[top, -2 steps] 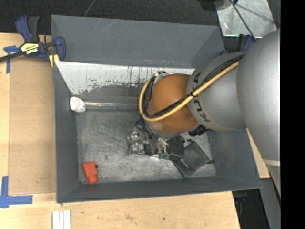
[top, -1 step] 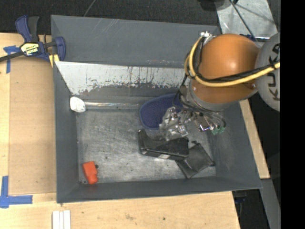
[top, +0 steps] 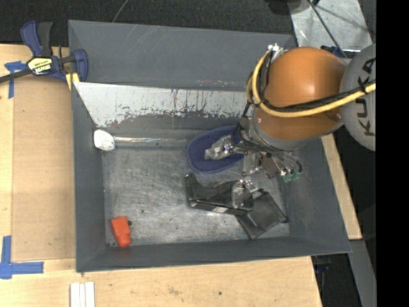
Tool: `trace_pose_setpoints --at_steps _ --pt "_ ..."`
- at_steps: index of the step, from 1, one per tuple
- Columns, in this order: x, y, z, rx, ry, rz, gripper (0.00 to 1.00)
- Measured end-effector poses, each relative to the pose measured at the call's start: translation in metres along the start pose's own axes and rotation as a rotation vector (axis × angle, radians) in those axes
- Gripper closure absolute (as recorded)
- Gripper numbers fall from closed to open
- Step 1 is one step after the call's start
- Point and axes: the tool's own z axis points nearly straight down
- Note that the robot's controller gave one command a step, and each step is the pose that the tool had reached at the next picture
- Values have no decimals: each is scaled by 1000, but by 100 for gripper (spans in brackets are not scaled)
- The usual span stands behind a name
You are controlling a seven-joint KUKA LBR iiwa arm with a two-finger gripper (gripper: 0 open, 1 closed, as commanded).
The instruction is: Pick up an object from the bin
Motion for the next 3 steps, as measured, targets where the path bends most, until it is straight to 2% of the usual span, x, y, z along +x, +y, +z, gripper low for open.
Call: trace_pose_setpoints --at_steps 1,2,3 --pt "2 -24 142 -1 8 205 0" --pt "19 -22 148 0 -15 294 0" --pt "17 -23 146 1 -22 295 100"
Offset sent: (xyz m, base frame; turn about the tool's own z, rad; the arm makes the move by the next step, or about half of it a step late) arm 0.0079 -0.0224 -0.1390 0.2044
